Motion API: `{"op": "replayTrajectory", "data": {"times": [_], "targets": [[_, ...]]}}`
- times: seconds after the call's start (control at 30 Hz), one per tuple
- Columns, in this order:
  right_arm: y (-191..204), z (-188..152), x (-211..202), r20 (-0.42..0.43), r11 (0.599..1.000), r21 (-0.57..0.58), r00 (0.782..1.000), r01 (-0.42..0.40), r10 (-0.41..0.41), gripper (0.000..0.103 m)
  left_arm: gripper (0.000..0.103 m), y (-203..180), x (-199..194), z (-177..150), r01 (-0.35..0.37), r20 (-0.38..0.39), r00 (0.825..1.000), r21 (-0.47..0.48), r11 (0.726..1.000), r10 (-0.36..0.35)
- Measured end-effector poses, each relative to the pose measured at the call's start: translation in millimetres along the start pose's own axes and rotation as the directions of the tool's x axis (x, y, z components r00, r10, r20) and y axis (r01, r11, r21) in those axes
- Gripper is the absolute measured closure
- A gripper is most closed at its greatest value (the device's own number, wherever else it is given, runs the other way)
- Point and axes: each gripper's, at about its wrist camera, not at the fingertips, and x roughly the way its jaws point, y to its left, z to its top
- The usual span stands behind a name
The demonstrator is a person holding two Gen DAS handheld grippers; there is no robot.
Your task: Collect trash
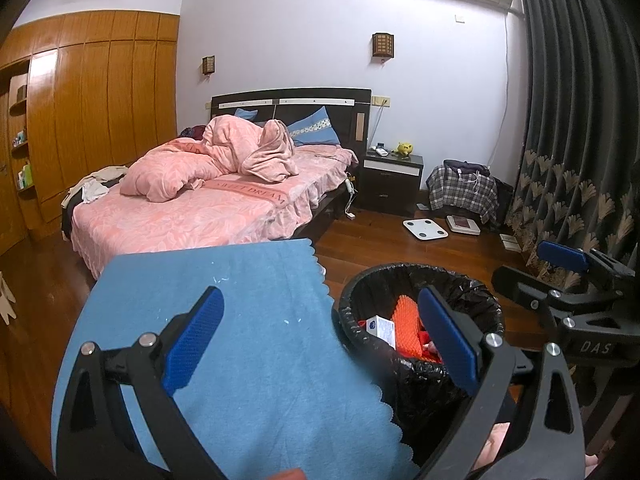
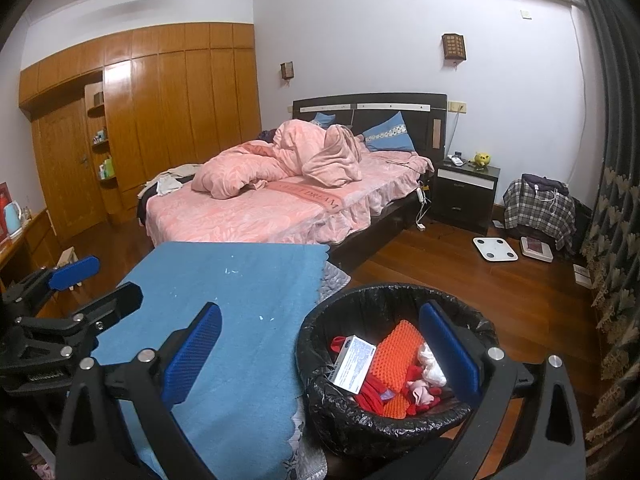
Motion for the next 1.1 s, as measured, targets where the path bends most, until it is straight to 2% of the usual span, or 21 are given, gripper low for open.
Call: {"op": "replayTrajectory", "data": {"times": [1.1], "targets": [[0.7,0.0,0.4,0.0,1.0,0.0,1.0,0.001,-0.001,0.006,0.008,0.7,-1.1,2.8,-0.001,-0.006,1.0,-0.001,1.0,0.001]]}}
